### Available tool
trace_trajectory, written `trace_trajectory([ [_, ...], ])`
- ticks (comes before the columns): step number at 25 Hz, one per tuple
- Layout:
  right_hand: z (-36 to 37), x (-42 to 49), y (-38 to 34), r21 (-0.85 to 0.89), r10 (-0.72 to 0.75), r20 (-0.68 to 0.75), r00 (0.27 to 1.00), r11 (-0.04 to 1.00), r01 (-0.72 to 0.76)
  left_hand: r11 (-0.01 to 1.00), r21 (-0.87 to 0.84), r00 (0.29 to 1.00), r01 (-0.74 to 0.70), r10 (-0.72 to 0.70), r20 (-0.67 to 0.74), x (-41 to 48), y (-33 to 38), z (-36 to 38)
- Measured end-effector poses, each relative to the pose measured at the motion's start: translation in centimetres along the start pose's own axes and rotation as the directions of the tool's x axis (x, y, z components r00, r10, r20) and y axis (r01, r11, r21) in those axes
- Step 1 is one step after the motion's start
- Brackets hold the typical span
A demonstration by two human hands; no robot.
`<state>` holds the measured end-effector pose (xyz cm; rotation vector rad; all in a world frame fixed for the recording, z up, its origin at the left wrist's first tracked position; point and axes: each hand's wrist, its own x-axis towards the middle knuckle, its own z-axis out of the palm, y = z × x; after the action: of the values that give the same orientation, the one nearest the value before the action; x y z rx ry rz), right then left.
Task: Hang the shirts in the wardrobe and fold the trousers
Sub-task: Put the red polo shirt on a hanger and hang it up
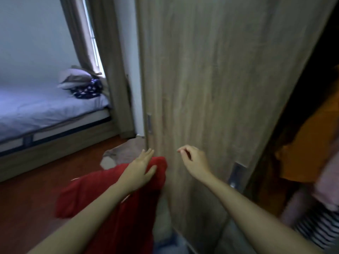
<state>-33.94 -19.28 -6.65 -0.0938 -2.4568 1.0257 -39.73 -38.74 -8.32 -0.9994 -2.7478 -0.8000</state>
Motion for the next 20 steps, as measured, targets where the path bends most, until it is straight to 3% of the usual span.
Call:
trace_trajectory([
  [6,11.5,1.1,-0.6,-0.082,0.043,0.192,0.98,0.996,-0.028,0.941,0.309,0.972,0.134,-0.185,0.142,-4.0,-14.9,-1.6],
  [9,15.1,1.9,-0.2,-0.186,0.045,0.235,0.971,0.983,0.0,0.897,0.429,0.962,0.106,-0.202,0.186,-4.9,-18.4,-0.8],
  [14,19.4,2.5,-2.4,-0.256,0.246,0.165,0.955,0.946,-0.2,0.9,0.421,0.972,0.115,-0.19,0.139,-5.2,-19.2,0.5],
  [17,20.1,2.7,-2.8,-0.353,0.274,0.183,0.944,0.915,-0.197,0.903,0.416,0.972,0.108,-0.184,0.145,-5.1,-19.4,0.6],
  [20,18.7,2.9,-3.7,-0.219,0.284,0.181,0.941,0.945,-0.243,0.916,0.386,0.971,0.111,-0.182,0.153,-5.1,-19.4,0.6],
])
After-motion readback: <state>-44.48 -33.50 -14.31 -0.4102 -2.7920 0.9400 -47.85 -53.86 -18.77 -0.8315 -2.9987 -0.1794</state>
